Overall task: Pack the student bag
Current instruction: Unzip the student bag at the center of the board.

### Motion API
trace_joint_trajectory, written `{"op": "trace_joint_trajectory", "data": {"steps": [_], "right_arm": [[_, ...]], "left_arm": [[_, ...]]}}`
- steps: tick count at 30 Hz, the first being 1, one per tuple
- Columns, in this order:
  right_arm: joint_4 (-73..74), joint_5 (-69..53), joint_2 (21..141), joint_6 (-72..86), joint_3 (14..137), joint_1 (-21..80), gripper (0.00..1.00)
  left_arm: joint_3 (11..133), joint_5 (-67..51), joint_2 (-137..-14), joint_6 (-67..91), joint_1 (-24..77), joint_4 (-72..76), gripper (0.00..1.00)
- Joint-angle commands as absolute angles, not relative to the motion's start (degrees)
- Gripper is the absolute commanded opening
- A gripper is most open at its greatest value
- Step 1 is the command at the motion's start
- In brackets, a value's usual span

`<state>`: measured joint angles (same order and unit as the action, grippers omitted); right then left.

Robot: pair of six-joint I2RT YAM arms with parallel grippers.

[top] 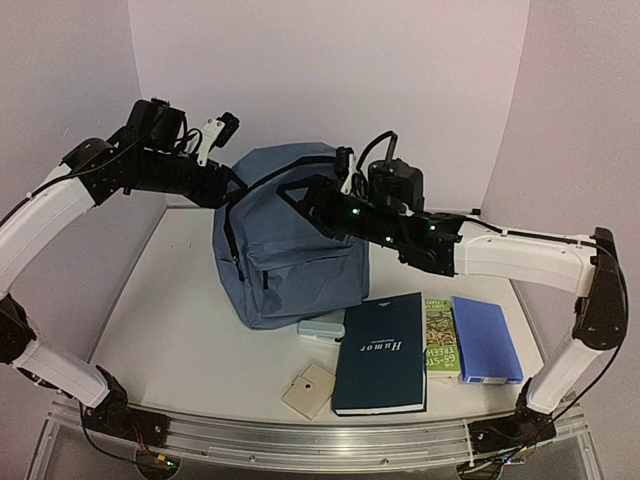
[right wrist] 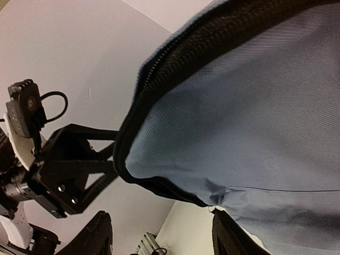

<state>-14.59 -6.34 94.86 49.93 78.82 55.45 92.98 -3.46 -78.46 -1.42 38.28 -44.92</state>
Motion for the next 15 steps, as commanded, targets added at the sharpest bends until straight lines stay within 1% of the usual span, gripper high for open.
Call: {"op": "trace_joint_trajectory", "data": {"steps": [1,6,8,11,15], "right_arm": [[-22.0,-7.0,97.5,53.4,84.8,56.5,0.61],[-22.2,-4.0,100.2,55.1,87.4,56.6,0.61],[-22.1,-2.5,101.3,55.6,88.1,56.6,0.58],[-21.9,-0.6,102.7,56.2,89.2,56.6,0.49],[-21.7,-0.3,104.0,56.4,90.1,56.6,0.33]], "left_arm": [[91.9,-8.7,-77.5,-2.0,38.0,-41.6,0.47],[91.7,-8.6,-78.6,-2.1,38.0,-42.0,0.41],[91.3,-9.1,-78.5,-2.2,38.0,-41.6,0.4],[91.1,-9.5,-78.3,-2.2,38.0,-41.4,0.39],[90.9,-9.5,-78.2,-2.3,38.0,-41.4,0.39]]}}
